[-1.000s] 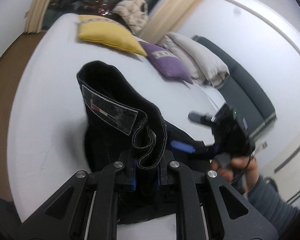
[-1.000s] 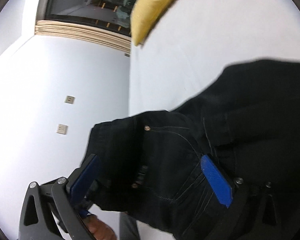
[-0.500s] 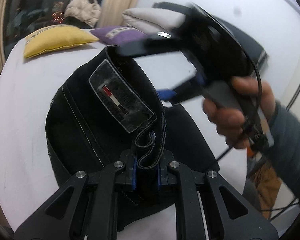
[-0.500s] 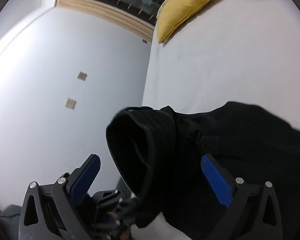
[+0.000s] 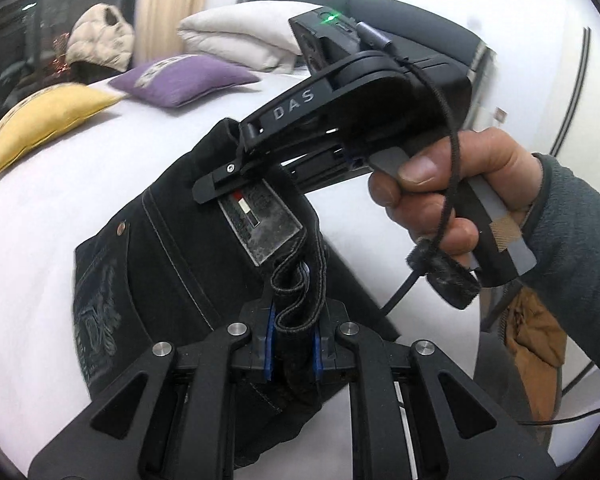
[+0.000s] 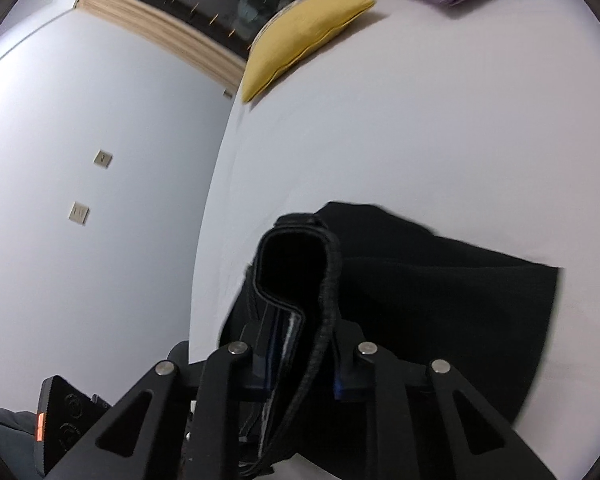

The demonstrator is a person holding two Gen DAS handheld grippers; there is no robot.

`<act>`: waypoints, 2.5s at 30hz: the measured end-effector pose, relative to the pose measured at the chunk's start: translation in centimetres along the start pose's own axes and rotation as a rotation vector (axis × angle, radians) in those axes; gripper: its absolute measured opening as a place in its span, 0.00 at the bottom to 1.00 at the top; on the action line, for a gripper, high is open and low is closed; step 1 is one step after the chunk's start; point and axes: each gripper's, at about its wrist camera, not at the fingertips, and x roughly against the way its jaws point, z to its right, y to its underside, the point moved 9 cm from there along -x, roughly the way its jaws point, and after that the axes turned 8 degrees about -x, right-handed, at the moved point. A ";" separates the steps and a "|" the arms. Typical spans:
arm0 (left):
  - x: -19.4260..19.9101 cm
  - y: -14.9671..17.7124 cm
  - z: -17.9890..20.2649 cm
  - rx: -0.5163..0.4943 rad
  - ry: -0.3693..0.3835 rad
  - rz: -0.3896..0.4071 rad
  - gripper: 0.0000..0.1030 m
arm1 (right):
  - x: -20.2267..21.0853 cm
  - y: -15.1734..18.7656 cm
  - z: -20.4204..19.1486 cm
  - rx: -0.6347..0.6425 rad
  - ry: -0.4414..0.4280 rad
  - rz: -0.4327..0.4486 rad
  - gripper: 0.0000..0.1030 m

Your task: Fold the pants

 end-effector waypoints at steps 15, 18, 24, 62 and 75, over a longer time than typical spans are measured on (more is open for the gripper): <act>-10.2 -0.7 7.4 -0.070 0.054 -0.102 0.11 | 1.2 -0.1 8.5 -0.113 0.022 0.075 0.15; -10.0 -0.9 6.5 -0.085 0.056 -0.093 0.11 | 1.7 -0.5 8.6 -0.122 0.028 0.084 0.15; -12.9 0.6 7.2 -0.149 0.018 -0.136 0.13 | 0.5 -0.9 10.4 -0.160 0.038 0.067 0.15; -5.8 -1.5 -12.6 0.123 -0.165 -0.048 0.61 | 3.4 1.0 1.4 -0.130 -0.120 0.248 0.71; -5.5 0.6 -17.8 0.302 -0.211 -0.104 0.68 | 5.2 0.4 8.6 -0.257 0.024 0.341 0.85</act>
